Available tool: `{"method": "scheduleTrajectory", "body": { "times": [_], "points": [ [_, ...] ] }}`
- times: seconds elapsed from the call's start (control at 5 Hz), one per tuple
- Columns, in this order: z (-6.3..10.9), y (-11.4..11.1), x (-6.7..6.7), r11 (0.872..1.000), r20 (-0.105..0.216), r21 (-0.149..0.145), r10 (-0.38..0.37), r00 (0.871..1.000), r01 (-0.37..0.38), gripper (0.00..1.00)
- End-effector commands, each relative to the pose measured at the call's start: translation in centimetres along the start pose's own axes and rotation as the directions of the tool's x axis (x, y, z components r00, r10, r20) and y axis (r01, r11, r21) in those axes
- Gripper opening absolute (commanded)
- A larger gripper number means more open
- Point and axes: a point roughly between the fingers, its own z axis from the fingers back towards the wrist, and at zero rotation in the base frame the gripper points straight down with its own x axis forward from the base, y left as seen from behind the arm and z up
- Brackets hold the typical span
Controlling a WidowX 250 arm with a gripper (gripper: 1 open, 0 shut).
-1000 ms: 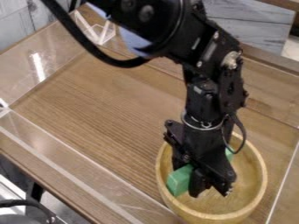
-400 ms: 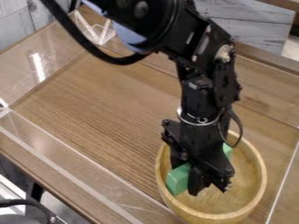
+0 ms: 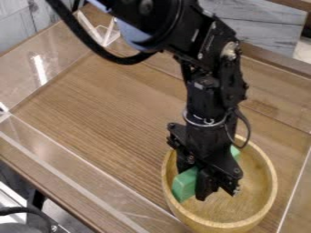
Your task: Put the green block in the brown bowl
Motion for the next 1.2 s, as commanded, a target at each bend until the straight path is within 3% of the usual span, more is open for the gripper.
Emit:
{"method": "scheduleTrajectory", "body": {
  "times": [0.0,1.0],
  "points": [
    [0.93,0.16,1.21,1.000,0.047,-0.011,-0.002,0.999,0.002,0.00],
    [0.69,0.20,0.92,0.997,0.013,-0.073,0.033,0.999,-0.032,0.00]
  ]
}}
